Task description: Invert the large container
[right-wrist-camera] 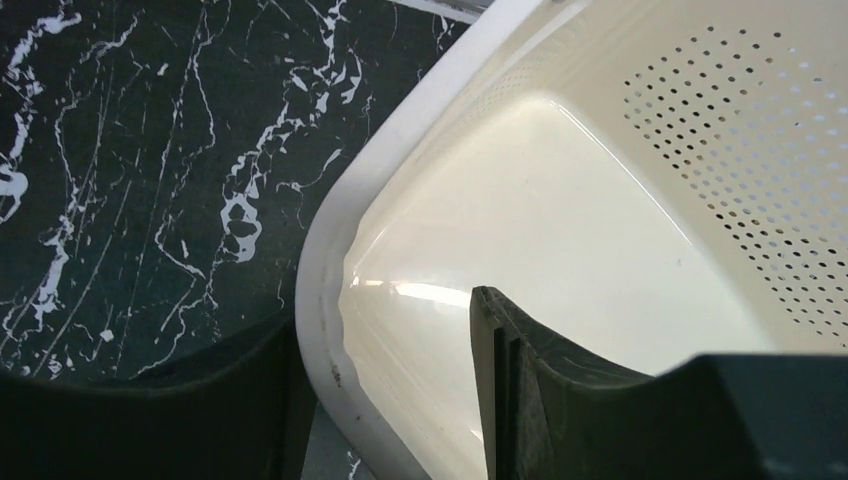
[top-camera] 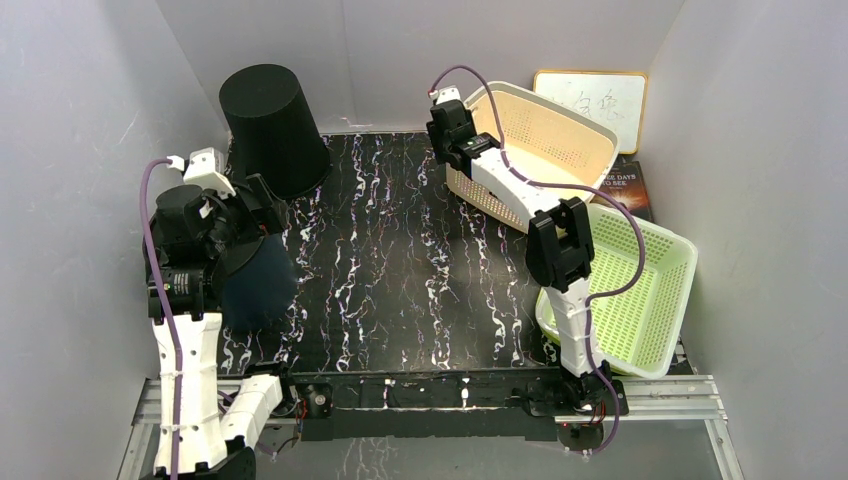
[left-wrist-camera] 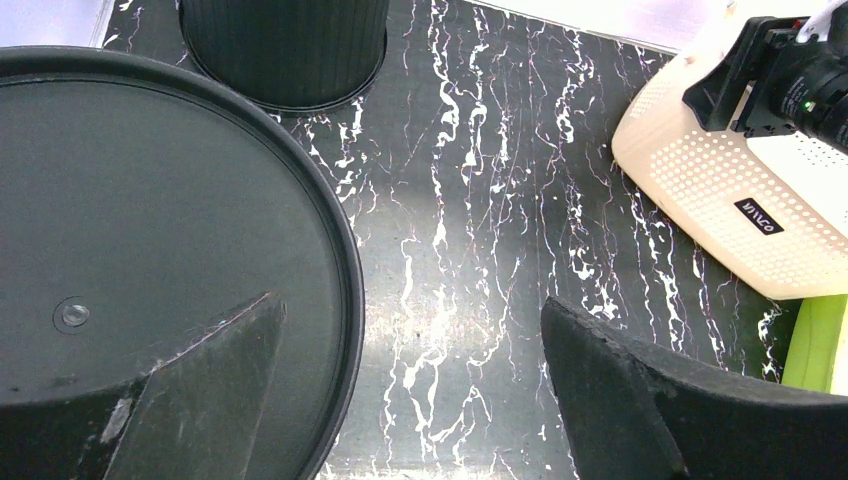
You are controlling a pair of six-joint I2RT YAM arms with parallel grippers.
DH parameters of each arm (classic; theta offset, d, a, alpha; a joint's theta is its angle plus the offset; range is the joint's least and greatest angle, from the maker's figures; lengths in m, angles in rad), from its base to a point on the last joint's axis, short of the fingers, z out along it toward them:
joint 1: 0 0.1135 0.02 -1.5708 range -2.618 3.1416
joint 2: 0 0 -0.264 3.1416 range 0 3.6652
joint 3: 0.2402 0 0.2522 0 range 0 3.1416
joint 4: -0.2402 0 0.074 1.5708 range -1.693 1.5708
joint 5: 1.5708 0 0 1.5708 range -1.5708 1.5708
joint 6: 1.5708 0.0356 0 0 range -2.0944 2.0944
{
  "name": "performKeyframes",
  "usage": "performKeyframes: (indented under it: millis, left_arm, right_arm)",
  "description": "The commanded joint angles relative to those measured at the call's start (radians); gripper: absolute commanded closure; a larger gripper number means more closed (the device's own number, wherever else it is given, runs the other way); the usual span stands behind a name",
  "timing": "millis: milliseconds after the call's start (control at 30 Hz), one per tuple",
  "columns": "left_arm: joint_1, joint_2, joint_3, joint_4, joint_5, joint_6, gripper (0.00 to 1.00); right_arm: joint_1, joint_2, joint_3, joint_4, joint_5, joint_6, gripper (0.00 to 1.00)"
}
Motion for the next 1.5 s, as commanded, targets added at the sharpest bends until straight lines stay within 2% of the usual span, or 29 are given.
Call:
performKeyframes:
  millis: [0, 33, 133, 167, 433, 633, 800, 900, 1000, 1267, 1400, 1467]
  left_arm:
    - [-0.003, -0.010, -0.003, 0.018, 0.008, 0.011, 0.02]
    - [-0.003, -0.011, -0.002, 0.017, 0.006, 0.011, 0.02]
    - [-0.003, -0.009, 0.013, 0.010, -0.003, 0.011, 0.02]
    - [-0.003, -0.007, 0.024, 0.004, -0.005, 0.012, 0.02]
    - [-0.002, 0.007, 0.143, -0.053, -0.025, 0.024, 0.02]
    - [-0.003, -0.005, 0.194, -0.090, -0.028, 0.030, 0.02]
    - [-0.003, -0.007, 0.250, -0.124, -0.043, 0.040, 0.02]
    - [-0.003, -0.009, 0.269, -0.126, -0.041, 0.036, 0.01]
    - [-0.003, -0.012, 0.269, -0.116, -0.032, 0.029, 0.02]
    - [-0.003, -0.006, 0.279, -0.106, -0.011, 0.009, 0.02]
    - [-0.003, -0.011, 0.276, -0.096, 0.001, -0.009, 0.02]
    - [-0.003, -0.013, 0.274, -0.097, 0.003, -0.014, 0.02]
  right_arm:
    - [0.001, -0.009, -0.019, 0.070, -0.019, -0.009, 0.54]
    - [0.001, -0.012, -0.020, 0.073, -0.029, -0.007, 0.61]
    - [0.001, -0.029, -0.019, 0.082, -0.083, 0.015, 0.94]
    - [0.001, -0.038, -0.018, 0.088, -0.109, 0.031, 0.99]
    - [0.007, -0.190, -0.059, 0.232, -0.404, 0.271, 1.00]
    - [0.008, -0.336, -0.259, 0.633, -0.683, 0.554, 1.00]
    - [0.028, -0.369, -0.300, 0.904, -0.791, 0.791, 1.00]
    - [0.055, -0.381, -0.315, 1.022, -0.806, 0.875, 1.00]
    - [0.078, -0.404, -0.408, 1.234, -0.779, 1.014, 1.00]
    - [0.149, -0.354, -0.603, 1.675, -0.602, 1.352, 1.00]
    - [0.188, -0.282, -0.601, 1.824, -0.502, 1.466, 1.00]
    - [0.203, -0.274, -0.608, 1.833, -0.437, 1.468, 1.00]
